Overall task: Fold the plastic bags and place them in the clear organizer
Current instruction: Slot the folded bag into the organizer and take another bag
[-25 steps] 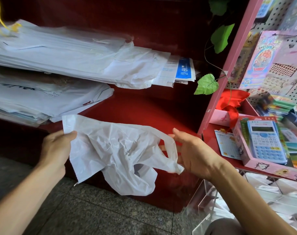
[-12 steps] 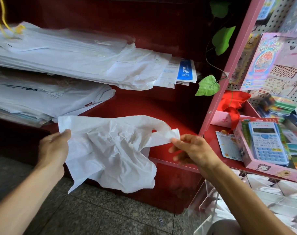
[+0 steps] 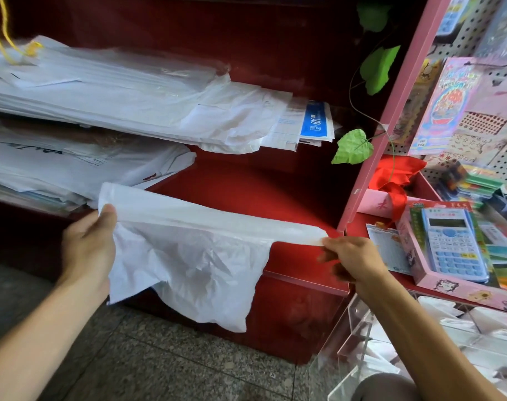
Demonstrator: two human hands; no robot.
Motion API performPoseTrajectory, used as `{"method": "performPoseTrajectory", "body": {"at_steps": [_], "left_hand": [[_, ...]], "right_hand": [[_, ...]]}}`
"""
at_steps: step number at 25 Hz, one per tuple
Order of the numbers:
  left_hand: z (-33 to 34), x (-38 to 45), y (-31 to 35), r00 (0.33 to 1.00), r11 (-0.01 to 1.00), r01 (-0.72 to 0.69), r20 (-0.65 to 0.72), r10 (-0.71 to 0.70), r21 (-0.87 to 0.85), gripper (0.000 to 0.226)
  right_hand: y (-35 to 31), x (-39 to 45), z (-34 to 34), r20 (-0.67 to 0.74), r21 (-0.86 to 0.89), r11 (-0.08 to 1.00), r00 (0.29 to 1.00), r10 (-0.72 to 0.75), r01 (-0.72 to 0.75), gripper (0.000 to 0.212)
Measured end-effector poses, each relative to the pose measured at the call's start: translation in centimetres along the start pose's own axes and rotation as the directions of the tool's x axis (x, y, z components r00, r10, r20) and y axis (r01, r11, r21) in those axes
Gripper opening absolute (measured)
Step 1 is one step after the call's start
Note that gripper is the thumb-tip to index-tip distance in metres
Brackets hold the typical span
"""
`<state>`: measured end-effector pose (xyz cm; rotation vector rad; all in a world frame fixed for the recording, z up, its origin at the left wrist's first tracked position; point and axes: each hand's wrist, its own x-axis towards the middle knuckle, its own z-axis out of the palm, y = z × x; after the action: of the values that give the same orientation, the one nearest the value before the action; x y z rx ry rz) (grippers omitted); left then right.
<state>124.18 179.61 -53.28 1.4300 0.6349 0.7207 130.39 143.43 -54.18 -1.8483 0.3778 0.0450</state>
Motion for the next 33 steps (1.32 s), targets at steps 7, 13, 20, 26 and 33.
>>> {"method": "performPoseTrajectory", "body": {"at_steps": [7, 13, 20, 26, 33], "left_hand": [[0.7, -4.0, 2.0, 0.688, 0.837, -0.533, 0.637, 0.346, 0.121, 0.053], [2.1, -6.6, 1.7, 0.466, 0.748, -0.654, 0.840, 0.278, 0.116, 0.033], [0.4, -3.2, 0.8, 0.645, 0.869, -0.399, 0.763, 0.038, 0.294, 0.004], [2.1, -5.8, 1.6, 0.655, 0.919, -0.371, 0.739, 0.156, 0.135, 0.013], [3.1, -6.7, 1.6, 0.689, 0.953, -0.302, 0.697, 0.200, 0.025, 0.013]], "right_hand": [[-2.4, -6.7, 4.8, 0.372, 0.015, 0.767, 0.708, -0.600, 0.642, 0.048], [-2.9, -7.4, 7.0, 0.480, 0.280, 0.845, 0.696, -0.534, 0.455, 0.032], [-1.9, -3.0, 2.8, 0.221, 0.346, 0.930, 0.953, -0.207, 0.121, 0.020], [-1.8, -4.6, 4.4, 0.313, -0.141, 0.614, 0.624, -0.716, 0.776, 0.040], [-2.9, -5.5, 6.3, 0.449, 0.142, 0.732, 0.616, -0.648, 0.667, 0.018]]}}
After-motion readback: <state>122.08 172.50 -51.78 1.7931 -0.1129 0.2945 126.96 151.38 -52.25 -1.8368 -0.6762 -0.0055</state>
